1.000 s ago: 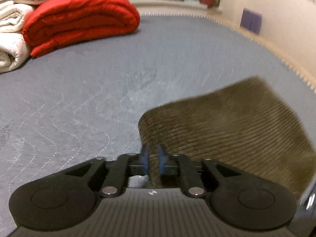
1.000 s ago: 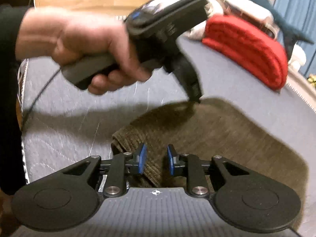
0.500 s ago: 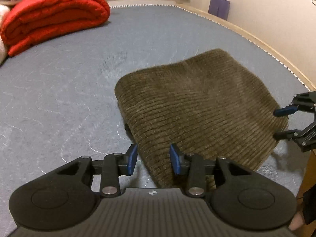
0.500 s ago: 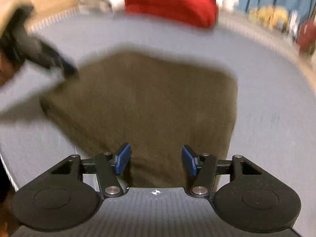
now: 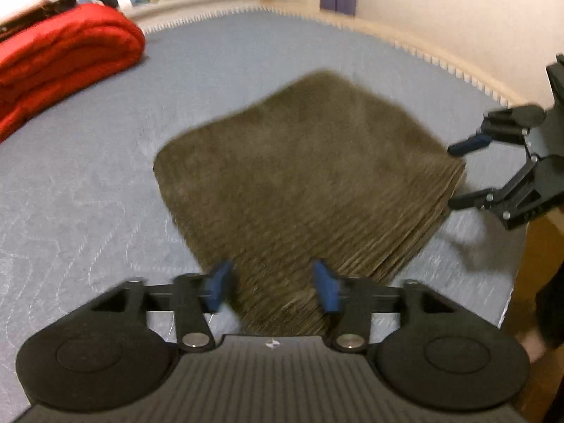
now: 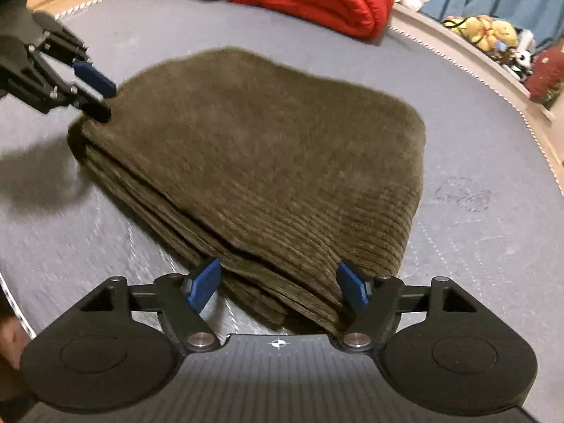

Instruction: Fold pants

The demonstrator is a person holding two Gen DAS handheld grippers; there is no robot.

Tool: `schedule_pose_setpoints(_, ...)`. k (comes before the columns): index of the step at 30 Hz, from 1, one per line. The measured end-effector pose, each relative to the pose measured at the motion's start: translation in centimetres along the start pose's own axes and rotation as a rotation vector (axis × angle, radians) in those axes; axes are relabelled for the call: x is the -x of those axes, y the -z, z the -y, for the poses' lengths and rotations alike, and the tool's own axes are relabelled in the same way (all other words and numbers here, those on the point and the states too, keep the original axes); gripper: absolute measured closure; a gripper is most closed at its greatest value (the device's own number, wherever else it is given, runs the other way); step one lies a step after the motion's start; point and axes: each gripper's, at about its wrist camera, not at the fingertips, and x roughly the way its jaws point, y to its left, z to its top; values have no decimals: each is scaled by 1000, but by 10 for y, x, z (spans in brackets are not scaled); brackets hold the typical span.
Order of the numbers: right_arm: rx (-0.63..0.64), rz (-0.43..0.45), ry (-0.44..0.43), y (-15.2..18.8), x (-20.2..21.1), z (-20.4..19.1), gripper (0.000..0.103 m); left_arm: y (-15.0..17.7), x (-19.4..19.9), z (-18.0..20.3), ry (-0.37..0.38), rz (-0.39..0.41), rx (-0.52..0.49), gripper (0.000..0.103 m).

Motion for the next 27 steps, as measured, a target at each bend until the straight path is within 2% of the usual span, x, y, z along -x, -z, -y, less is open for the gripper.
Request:
schedule_pose_setpoints(3, -66, 88, 14, -20, 31, 2, 25, -10, 14, 8, -36, 35, 71, 18)
schedule_pose_setpoints(4, -111, 122, 28, -28, 43, 5, 22, -15, 21, 11, -62, 49, 107, 17)
schedule_pose_setpoints(6, -220, 175, 29, -39, 64, 11, 10, -21, 34, 18, -78, 79, 175, 16)
schedule_pose_setpoints(8, -340, 210, 25, -45, 86, 16, 5, -24, 46, 27, -104, 102, 239, 15)
schedule_pose_setpoints(10, -418, 228, 30, -45, 100, 14, 2, -24, 60, 38, -166, 132, 301, 13)
schedule_pose_setpoints(11, -446, 238, 38, -43, 105, 12, 1, -24, 64, 44, -184, 141, 322, 9)
schedule_pose_setpoints(13, -494, 250, 55, -36, 108, 6, 1, -19, 69, 54, -192, 154, 389, 4)
schedule_pose_setpoints(16, -540, 246, 64, -15, 96, -4, 1, -8, 65, 68, -157, 166, 429, 1)
schedule_pose_setpoints(20, -576, 113, 81, -1, 62, -8, 1, 2, 52, 85, -234, 137, 417, 0)
schedule_pose_setpoints(22, -583, 116, 46, 0, 56, -7, 1, 2, 47, 89, -233, 155, 379, 0)
schedule_pose_setpoints(24, -548, 106, 65, 0, 51, -11, 1, 0, 35, 90, -264, 140, 347, 0)
schedule_pose_setpoints(27, -518, 84, 91, 3, 48, -16, 1, -2, 21, 82, -250, 88, 398, 0)
